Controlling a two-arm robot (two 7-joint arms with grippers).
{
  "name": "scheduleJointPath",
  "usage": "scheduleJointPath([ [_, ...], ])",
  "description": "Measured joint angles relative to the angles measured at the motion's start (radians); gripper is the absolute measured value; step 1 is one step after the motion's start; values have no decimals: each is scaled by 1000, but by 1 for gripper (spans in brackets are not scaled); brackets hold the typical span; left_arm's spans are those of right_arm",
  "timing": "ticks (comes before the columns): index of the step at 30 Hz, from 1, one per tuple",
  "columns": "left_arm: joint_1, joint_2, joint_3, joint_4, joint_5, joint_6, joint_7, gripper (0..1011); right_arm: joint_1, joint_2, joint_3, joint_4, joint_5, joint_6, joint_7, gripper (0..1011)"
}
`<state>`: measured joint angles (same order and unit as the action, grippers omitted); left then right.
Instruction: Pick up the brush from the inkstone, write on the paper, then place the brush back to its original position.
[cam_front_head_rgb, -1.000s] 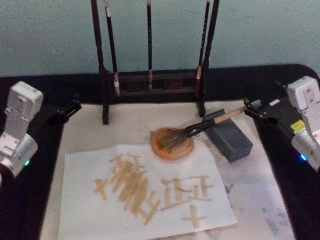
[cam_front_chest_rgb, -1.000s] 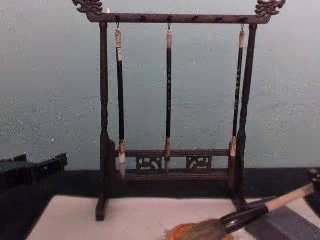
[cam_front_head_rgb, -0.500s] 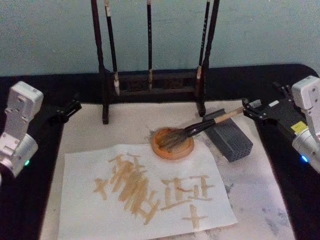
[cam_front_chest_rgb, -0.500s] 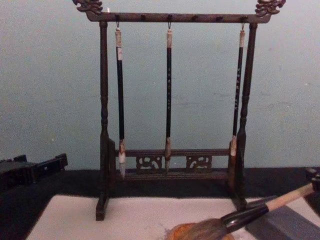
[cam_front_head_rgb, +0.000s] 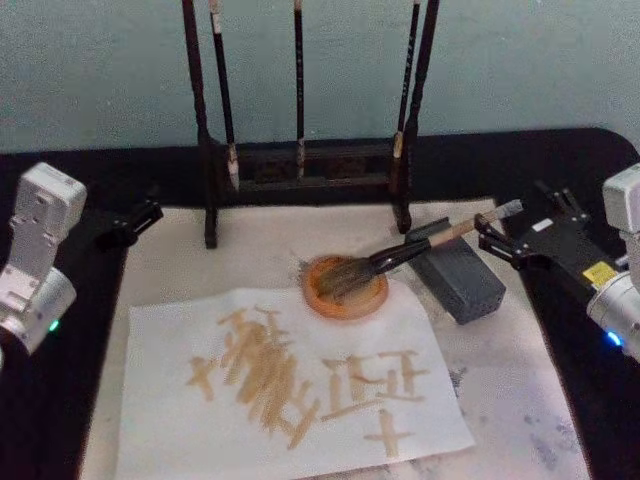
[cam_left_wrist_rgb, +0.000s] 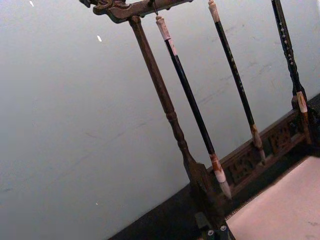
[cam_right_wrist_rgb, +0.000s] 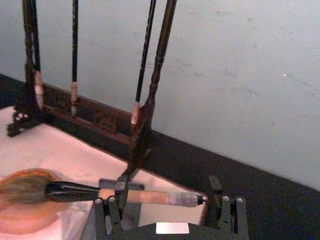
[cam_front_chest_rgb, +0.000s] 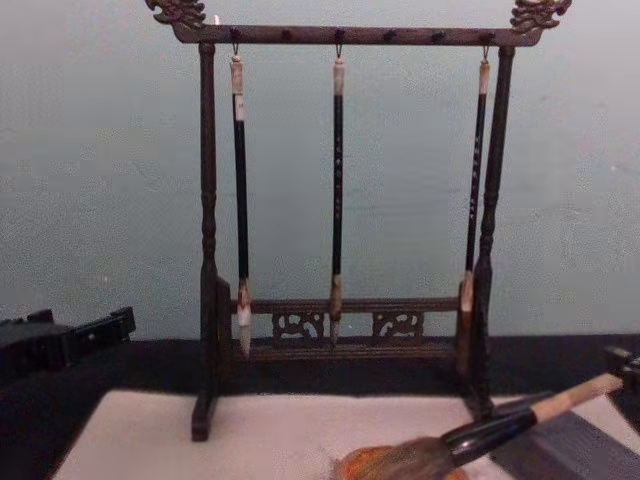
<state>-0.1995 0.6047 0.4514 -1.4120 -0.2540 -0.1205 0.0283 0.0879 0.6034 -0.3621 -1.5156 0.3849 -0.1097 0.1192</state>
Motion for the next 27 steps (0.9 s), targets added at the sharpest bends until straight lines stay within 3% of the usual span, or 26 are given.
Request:
scheduleJointPath([
  [6,0,0,0,0,0,0,0,1002,-43,-2,31,-30,51,-7,46,1008],
  [10,0,0,0,0,0,0,0,1002,-62,-9,56,-34,114,-6,95,1008],
  [14,0,0,0,0,0,0,0,1002,-71,-21,81,-28,186,6,151,1008],
  [16,0,0,0,0,0,0,0,1002,-73,-35,103,-11,258,28,207,1006],
  [17,0,0,0,0,0,0,0,1002,-73,-35,103,-11,258,28,207,1006],
  [20,0,0,0,0,0,0,0,1002,-75,-54,127,10,332,56,263,1008],
  [27,0,0,0,0,0,0,0,1002,-74,-86,160,51,453,107,347,1008],
])
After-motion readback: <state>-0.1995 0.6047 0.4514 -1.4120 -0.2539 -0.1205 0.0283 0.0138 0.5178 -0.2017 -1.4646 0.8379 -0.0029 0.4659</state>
